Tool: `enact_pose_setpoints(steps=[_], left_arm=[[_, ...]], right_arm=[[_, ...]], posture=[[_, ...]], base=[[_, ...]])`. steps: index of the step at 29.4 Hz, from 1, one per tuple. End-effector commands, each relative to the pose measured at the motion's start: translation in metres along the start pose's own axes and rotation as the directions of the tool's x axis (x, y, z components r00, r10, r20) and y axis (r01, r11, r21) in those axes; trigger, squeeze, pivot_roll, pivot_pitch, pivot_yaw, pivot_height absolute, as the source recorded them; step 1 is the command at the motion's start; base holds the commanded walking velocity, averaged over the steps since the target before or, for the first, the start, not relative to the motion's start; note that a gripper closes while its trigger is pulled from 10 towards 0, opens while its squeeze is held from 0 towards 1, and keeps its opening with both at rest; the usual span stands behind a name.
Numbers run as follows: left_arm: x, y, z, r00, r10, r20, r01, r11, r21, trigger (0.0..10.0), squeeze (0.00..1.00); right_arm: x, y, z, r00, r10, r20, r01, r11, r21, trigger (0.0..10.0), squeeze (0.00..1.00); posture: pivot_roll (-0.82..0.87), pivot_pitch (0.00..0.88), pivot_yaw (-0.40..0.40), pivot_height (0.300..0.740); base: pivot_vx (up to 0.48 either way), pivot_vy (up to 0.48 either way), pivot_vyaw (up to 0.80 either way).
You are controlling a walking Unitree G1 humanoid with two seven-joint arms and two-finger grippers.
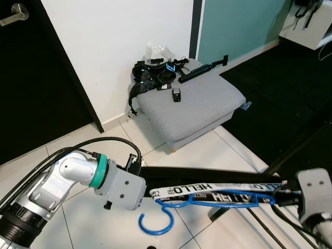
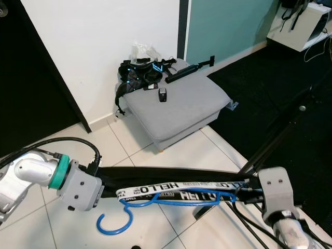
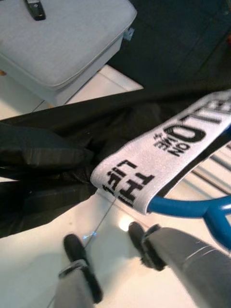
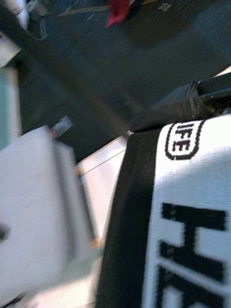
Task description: Hang hanger
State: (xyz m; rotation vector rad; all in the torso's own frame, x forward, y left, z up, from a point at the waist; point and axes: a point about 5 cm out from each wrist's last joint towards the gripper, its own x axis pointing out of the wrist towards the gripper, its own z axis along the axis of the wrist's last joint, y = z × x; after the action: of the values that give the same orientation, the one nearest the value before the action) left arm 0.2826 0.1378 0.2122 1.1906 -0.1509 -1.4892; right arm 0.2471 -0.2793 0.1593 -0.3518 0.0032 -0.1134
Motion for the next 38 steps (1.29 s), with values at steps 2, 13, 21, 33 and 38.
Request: enact_pose_setpoints(steps=[2, 13, 21, 33, 38], left_arm=[[0.002, -0.008, -0.003, 0.999, -0.031, 0.01, 0.031, 0.998, -0.053, 10.0, 0.0], [-0.004, -0.006, -0.001, 0.998, -0.01, 0.068, 0.016, 0.996, -0.091, 10.0, 0.0], [-0.008, -0.006, -0.012, 1.0, 0.011, 0.005, -0.01, 0.995, -0.101, 10.0, 0.0], [-0.018, -0.015, -0.022, 0.996, -0.074, -0.047, 0.069, 0.992, -0.102, 10.0, 0.0], [-0.017, -0.019, -0.025, 0.992, -0.096, -0.081, 0.089, 0.992, -0.085, 10.0, 0.0]], right_arm=[[-0.001, 0.009, 0.003, 0.999, 0.051, -0.008, -0.051, 0.997, 0.051, 0.0, 0.0], [-0.006, 0.009, -0.007, 0.994, 0.078, -0.079, -0.063, 0.981, 0.182, 0.0, 0.0], [-0.014, 0.012, -0.016, 0.983, 0.132, -0.126, -0.118, 0.987, 0.111, 0.0, 0.0], [-0.01, 0.003, -0.012, 0.996, 0.042, -0.084, -0.02, 0.971, 0.239, 0.0, 0.0], [-0.007, -0.001, -0.005, 0.998, 0.022, -0.06, -0.007, 0.969, 0.249, 0.0, 0.0]], posture=[[-0.29, 0.238, 0.163, 0.74], [-0.28, 0.241, 0.155, 0.74], [-0.28, 0.241, 0.16, 0.74], [-0.28, 0.236, 0.172, 0.74], [-0.28, 0.236, 0.172, 0.74]], base=[[0.0, 0.0, 0.0], [0.0, 0.0, 0.0], [0.0, 0.0, 0.0], [0.0, 0.0, 0.0], [0.0, 0.0, 0.0]])
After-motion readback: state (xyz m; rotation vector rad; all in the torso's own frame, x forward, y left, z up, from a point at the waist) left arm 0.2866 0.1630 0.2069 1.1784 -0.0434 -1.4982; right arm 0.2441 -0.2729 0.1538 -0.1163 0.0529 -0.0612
